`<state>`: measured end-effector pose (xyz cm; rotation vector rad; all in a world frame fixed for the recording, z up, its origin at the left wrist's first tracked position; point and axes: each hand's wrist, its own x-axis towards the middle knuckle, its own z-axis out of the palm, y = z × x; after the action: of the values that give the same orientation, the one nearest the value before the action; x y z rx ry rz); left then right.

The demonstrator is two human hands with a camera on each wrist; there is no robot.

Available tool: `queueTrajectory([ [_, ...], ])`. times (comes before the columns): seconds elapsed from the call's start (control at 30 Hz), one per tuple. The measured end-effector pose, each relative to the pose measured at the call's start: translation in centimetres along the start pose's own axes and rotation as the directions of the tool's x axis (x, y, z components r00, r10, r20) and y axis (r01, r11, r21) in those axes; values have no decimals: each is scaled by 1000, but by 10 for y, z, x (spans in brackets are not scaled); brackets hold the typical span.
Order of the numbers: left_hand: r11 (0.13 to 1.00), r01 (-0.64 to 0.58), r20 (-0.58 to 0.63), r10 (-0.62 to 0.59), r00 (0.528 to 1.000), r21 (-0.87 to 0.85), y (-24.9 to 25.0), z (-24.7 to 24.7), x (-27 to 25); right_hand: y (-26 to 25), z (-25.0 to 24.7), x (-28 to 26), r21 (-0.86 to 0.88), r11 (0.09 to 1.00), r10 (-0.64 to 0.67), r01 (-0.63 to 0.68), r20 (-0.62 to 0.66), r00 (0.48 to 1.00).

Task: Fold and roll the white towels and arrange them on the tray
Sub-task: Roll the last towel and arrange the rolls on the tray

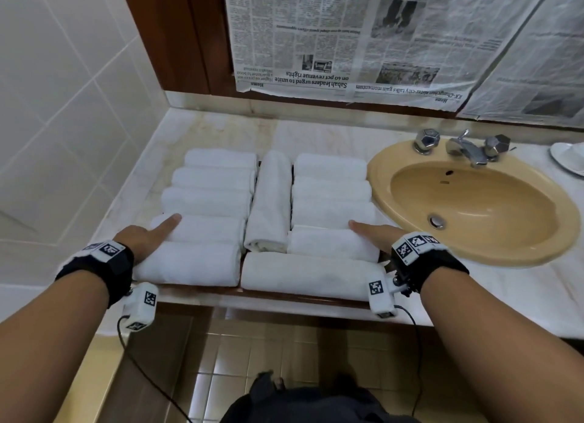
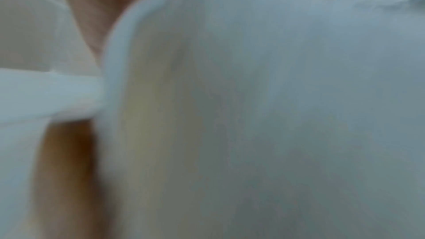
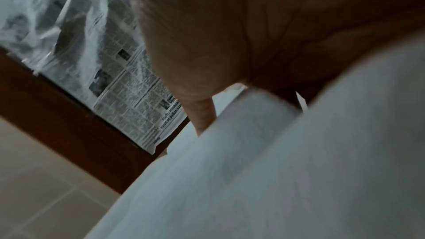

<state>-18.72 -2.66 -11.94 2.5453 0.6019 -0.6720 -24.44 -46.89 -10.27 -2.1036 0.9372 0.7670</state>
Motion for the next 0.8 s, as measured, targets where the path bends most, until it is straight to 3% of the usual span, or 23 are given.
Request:
queueTrajectory([
  [0.07, 993, -69, -111, 80, 991, 95, 5, -8, 2, 0, -5, 0, -65, 998, -19, 15, -54, 998],
  [0.17, 973, -230, -416, 213, 884, 8, 15, -23, -3, -14, -18, 1, -284, 955, -157, 84, -243, 957],
  [0.23, 955, -297, -446, 269, 854, 8, 24, -20, -23, -30, -27, 3, -332, 930, -261, 156, -299, 918],
  [0.3, 944, -325, -372, 321, 871, 56, 31, -1, -49, -50, -35, 10, -390, 884, -378, 257, -276, 884],
  [0.4, 948, -281, -60, 292, 954, 149, 38, 42, -93, -92, -43, 22, -562, 760, -510, 326, -205, 836],
  [0.47, 982, -187, 146, 180, 973, 35, 40, 73, -114, -120, -48, 37, -668, 660, -545, 343, -112, 831],
  [0.53, 977, -37, 253, 90, 963, -208, 43, 101, -129, -140, -53, 64, -745, 576, -528, 337, -24, 849],
  [0.57, 939, 62, 286, 40, 957, -338, 47, 112, -135, -147, -52, 75, -765, 551, -506, 333, 11, 862],
  [0.67, 705, 333, 391, -86, 916, -626, 66, 134, -145, -157, -42, 105, -771, 541, -445, 337, 78, 892],
  [0.8, 510, 429, 408, -158, 899, -745, 83, 141, -133, -156, -36, 134, -711, 538, -463, 454, 201, 863],
])
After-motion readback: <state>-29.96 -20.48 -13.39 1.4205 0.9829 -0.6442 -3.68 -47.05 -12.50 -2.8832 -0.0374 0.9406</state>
